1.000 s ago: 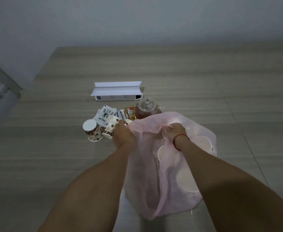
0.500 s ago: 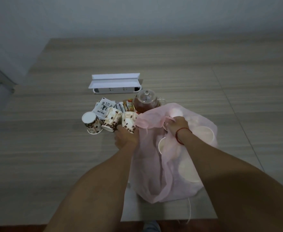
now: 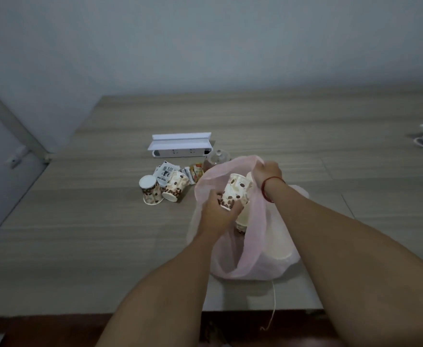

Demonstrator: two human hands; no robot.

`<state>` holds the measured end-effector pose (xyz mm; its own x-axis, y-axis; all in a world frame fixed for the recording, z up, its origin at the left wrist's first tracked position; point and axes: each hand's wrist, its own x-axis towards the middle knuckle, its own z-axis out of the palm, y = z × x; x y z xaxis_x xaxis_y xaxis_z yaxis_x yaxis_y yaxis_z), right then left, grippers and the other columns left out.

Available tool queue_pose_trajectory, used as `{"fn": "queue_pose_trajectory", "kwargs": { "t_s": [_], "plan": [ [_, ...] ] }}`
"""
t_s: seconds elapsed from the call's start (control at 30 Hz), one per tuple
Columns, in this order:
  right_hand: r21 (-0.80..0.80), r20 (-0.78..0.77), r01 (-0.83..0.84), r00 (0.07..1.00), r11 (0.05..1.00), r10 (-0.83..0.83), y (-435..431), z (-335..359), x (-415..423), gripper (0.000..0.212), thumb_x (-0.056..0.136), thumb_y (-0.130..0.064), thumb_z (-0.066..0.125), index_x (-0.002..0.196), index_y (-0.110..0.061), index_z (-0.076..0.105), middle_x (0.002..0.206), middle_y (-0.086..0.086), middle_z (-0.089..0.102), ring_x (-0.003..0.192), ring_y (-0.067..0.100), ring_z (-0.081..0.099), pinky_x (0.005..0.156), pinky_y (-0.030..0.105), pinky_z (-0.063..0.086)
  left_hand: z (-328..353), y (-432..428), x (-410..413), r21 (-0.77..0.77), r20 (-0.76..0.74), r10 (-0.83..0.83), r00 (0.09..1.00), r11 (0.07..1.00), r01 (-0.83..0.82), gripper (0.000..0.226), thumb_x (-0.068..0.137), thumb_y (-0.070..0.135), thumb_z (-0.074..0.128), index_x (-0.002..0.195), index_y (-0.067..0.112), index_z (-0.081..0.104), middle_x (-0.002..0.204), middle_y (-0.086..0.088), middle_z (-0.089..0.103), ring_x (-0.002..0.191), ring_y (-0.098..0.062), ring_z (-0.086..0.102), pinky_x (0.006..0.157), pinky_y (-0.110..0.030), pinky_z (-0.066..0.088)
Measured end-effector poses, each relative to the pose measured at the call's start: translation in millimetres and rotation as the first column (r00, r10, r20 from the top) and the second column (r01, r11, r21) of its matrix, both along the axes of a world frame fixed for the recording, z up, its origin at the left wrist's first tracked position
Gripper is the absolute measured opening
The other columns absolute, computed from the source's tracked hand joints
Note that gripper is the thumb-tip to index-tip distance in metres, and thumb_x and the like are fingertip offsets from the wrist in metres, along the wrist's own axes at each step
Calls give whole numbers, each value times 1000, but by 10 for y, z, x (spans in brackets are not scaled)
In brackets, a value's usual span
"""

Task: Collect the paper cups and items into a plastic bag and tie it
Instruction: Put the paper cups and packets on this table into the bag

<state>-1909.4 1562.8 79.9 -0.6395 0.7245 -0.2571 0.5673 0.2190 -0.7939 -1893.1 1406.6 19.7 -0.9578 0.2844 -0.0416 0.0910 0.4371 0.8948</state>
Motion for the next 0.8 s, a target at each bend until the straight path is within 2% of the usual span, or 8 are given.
{"fn": "queue_pose_trajectory", "kwargs": {
  "t_s": [0.1,0.17,0.3,0.4,0.5,0.6,0.7,0.8],
  "plan": [
    [41,-5,-1,1000,999,1,-27,94,108,44,98,-26,38,121,6,57,128,25,58,119,37,54,94,35,43,23,82,101,12,270,18,963,1000,-22,53,75,39,77,112,12,49,94,3,58,95,-25,65,85,-42,56],
    [56,-1,-15,1000,998,15,-68,111,157,43,98,-26,38,119,6,58,126,25,59,117,37,55,93,35,44,80,146,119,91,413,18,911,994,-61,48,81,39,74,112,6,56,103,-11,64,96,-32,65,89,-43,56],
    [49,29,-47,999,998,46,-121,75,226,42,97,-26,40,118,4,60,124,23,61,115,37,56,92,36,46,233,150,110,261,628,-142,765,965,-35,33,98,35,48,99,6,65,84,-9,65,67,-23,59,59,-28,55],
    [32,53,-87,995,996,86,-144,28,180,41,95,-26,43,114,4,62,119,23,63,111,37,59,85,35,46,217,51,-41,147,545,-3,838,985,-92,40,97,35,49,94,0,69,77,-8,66,62,-21,61,54,-29,55],
    [24,58,-133,990,991,131,-204,-68,97,40,91,-28,47,108,3,66,113,23,66,105,36,61,72,28,39,125,-123,-324,42,315,173,933,980,-196,34,93,26,54,81,0,72,74,-13,64,59,-21,54,58,-28,45],
    [18,100,-170,981,985,168,-260,-242,-34,34,90,-28,46,98,-2,67,106,19,65,100,33,61,74,30,41,19,-304,-669,-100,167,271,948,961,-257,27,91,14,52,68,5,62,71,-24,58,68,-22,53,63,-30,42],
    [24,136,-205,970,978,200,-322,-420,-238,28,92,-26,46,67,-13,48,90,13,50,84,23,48,73,27,36,-71,-397,-1009,-214,92,296,951,939,-271,20,90,12,53,88,4,71,98,-20,70,91,-31,64,79,-35,50],
    [45,164,-240,959,970,230,-361,-552,-451,29,92,-27,47,67,-12,48,84,12,51,80,22,46,71,29,36,-169,-446,-1310,-343,12,315,949,893,-291,24,91,16,56,110,12,71,118,-11,67,110,-31,61,90,-38,50]
  ]
}}
